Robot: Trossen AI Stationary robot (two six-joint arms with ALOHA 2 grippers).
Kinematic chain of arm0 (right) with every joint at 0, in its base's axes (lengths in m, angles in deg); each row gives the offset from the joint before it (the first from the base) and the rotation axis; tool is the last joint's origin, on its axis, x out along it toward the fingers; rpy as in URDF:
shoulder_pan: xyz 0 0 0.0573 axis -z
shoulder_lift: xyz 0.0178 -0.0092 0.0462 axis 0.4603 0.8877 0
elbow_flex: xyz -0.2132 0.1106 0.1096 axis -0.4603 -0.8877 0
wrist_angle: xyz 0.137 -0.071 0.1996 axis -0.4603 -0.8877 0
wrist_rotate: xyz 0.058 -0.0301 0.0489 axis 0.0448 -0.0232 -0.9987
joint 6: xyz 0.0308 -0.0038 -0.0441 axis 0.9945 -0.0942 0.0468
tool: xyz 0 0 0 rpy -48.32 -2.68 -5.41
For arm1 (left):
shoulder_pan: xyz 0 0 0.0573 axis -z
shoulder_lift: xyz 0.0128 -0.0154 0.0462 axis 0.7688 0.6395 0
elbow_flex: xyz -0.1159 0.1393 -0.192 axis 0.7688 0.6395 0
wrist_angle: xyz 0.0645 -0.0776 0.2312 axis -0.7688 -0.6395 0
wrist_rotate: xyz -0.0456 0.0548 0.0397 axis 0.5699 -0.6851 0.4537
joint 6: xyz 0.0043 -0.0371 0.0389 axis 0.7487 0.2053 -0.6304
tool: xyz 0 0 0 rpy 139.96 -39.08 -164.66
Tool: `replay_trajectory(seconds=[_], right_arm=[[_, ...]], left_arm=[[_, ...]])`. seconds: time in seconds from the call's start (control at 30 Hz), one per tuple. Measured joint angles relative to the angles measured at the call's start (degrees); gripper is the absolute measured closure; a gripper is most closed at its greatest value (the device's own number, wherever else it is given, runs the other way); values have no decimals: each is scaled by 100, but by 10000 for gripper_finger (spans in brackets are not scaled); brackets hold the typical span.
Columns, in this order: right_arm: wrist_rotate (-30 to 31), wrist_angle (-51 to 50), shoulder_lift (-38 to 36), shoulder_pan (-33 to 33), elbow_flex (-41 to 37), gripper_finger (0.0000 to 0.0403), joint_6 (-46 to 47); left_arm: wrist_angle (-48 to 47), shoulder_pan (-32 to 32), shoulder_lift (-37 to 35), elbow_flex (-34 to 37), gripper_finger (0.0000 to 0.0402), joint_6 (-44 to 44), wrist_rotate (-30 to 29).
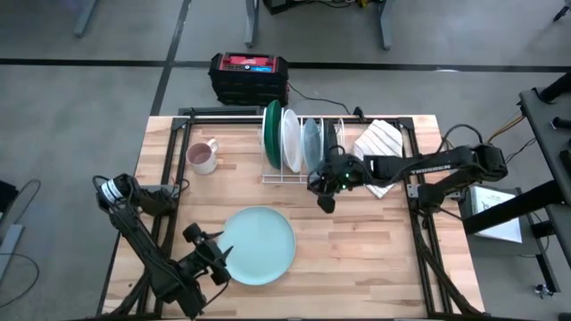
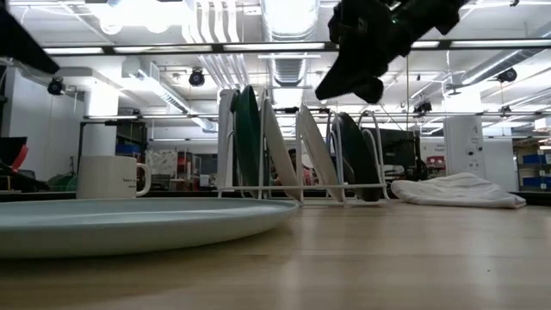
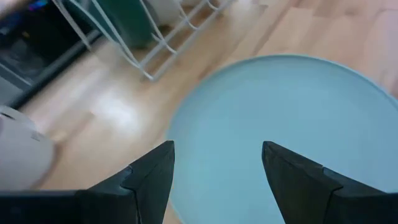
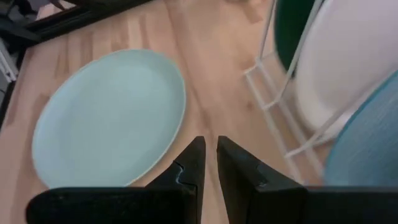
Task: Sort dishes
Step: Put the gray plate in the dishwasher rack
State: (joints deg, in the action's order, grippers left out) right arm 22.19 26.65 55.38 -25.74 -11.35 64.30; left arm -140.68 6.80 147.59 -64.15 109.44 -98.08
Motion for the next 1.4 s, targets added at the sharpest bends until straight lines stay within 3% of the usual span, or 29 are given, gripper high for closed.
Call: replay_trajectory(seconds=[0.37, 0.77, 1.0, 1.4], right_arm=[[441, 789, 118, -714, -791, 362, 1496], [592, 1631, 1446, -1528, -828, 359, 2731], [739, 2235, 2058, -1542, -824, 329, 3312], [731, 3196, 2468, -1543, -822, 260, 3770]], left_arm=[[1147, 158, 4, 346, 169, -26, 146], [2379, 179, 20, 1049, 169, -44, 195], [3178, 183, 26, 1361, 169, -293, 168], [3757, 183, 26, 1690, 169, -322, 146]])
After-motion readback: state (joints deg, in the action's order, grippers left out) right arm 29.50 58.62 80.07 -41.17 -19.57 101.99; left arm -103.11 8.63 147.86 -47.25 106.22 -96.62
